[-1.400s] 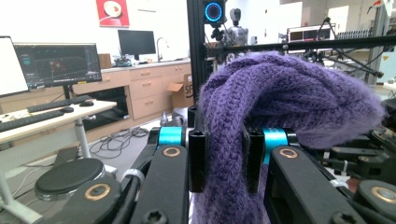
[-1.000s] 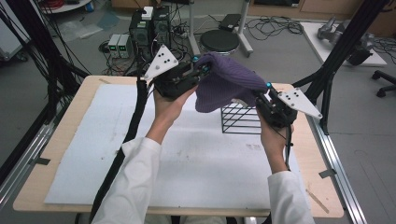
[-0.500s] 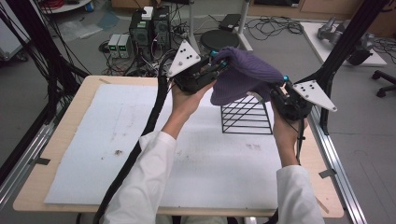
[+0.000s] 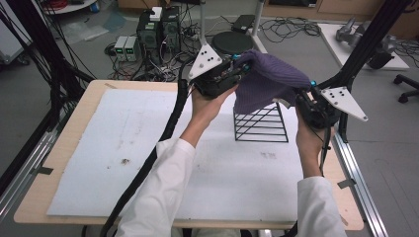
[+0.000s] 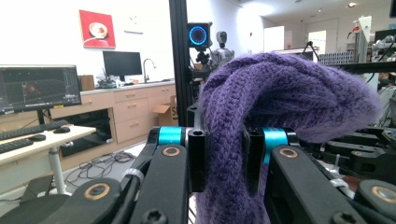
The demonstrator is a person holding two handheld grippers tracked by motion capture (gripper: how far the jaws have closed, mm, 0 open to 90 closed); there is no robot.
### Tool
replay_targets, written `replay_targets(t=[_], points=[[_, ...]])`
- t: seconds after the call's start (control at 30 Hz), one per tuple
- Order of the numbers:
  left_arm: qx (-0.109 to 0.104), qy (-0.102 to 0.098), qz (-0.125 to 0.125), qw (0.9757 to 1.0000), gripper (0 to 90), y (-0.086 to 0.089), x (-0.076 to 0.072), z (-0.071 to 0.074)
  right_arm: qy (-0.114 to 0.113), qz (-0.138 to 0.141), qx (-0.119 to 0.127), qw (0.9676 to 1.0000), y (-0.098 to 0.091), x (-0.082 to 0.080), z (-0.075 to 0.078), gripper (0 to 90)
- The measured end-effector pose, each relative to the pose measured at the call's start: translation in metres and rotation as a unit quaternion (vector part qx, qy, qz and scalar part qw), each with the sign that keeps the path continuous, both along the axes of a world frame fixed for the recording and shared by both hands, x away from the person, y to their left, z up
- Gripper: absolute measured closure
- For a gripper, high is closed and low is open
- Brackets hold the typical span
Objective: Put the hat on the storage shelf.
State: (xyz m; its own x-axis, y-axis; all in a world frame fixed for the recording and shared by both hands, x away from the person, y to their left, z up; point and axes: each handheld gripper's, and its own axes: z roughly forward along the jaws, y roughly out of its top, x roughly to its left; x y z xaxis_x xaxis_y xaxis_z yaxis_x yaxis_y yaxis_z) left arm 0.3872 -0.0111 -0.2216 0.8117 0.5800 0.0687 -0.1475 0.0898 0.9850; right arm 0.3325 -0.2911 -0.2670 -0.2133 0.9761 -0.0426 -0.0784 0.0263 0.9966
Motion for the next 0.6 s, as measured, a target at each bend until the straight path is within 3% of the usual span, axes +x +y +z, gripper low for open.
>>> replay_targets(t=[0.17,0.4,0.6], points=[[0.023,-0.009,0.004,0.9997,77.7,-0.011,0.001,-0.005,0.01,-0.006,0.008,0.9999,-0.006,-0.001,-0.012,78.9],[0.032,0.003,-0.001,0.9995,77.6,-0.021,0.004,-0.014,0.022,-0.016,0.012,0.9995,-0.012,-0.004,-0.025,78.8],[0.051,0.013,0.0,0.9986,77.4,-0.032,0.006,-0.025,0.046,-0.023,0.024,0.9984,-0.02,-0.004,-0.042,78.7]])
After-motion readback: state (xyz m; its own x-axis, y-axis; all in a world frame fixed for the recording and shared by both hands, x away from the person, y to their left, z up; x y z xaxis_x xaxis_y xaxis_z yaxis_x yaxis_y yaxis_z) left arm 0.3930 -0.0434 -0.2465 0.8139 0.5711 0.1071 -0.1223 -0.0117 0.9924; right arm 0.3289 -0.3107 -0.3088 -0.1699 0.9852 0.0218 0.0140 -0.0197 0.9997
